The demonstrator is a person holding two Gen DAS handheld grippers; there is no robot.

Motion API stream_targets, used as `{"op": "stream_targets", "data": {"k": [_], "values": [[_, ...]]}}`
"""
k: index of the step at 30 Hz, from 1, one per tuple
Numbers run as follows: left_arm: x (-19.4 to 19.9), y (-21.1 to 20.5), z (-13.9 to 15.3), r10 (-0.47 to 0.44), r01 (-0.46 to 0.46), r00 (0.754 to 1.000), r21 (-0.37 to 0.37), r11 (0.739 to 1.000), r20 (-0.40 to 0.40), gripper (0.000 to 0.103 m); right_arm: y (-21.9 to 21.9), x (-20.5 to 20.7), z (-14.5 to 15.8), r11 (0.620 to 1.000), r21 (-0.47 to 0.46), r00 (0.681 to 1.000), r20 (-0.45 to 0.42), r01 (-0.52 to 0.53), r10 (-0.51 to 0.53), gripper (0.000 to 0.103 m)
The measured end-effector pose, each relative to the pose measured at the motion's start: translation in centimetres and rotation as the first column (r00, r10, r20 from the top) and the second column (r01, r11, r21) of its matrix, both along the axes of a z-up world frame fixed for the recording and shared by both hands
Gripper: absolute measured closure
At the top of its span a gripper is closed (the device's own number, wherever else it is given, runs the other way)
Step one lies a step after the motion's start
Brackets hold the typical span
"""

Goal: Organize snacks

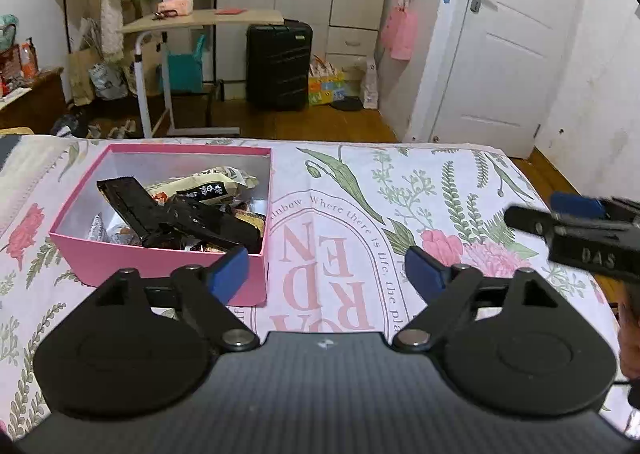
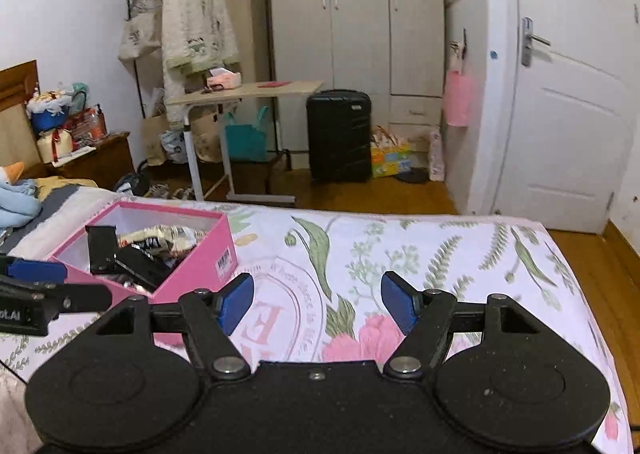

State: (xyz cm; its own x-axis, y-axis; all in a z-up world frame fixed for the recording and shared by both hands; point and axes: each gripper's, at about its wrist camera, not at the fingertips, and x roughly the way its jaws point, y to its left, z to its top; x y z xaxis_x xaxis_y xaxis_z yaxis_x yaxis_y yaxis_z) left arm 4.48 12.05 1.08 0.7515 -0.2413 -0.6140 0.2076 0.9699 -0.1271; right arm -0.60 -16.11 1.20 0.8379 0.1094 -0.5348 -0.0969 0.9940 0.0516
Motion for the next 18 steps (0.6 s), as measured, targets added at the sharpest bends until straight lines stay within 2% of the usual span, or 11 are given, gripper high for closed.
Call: {"op": "stream_targets", "data": {"k": [3,9,13,16,18], "values": [[-0.5,-0.3,-0.3,0.009,-0.009,1.000,0.000,1.000,0.006,0.005,0.3,-0.4,-0.5,1.000,-0.027,0.999,-0.051,0.010,-0.011,0.016],[-1.0,-1.0,-0.8,0.041,-0.042,0.999,0.085,0.995,0.014,0.004,-0.3,-1.2,-1.2,0.997,-0.005,0.992,-0.099,0.072,-0.072,0.003],[-1.4,-1.1,-1.0,0.048,-0.049,0.999,0.097,0.994,0.019,0.004,0.0,-1.5,-1.2,0.986,-0.039,0.979,-0.123,0.161,-0.165,0.002],[-1.6,-1.4,-1.0,0.031,-0.031,1.000,0.106,0.994,0.002,0.004,0.2,-2.1,-1.4,0.987,-0.076,0.984,-0.104,0.139,-0.146,0.003],[-1.7,-1.7,-0.9,0.029,-0.028,1.000,0.115,0.993,-0.002,0.004,0.2,-2.9,-1.5,0.986,-0.064,0.984,-0.078,0.154,-0.158,0.003]]}}
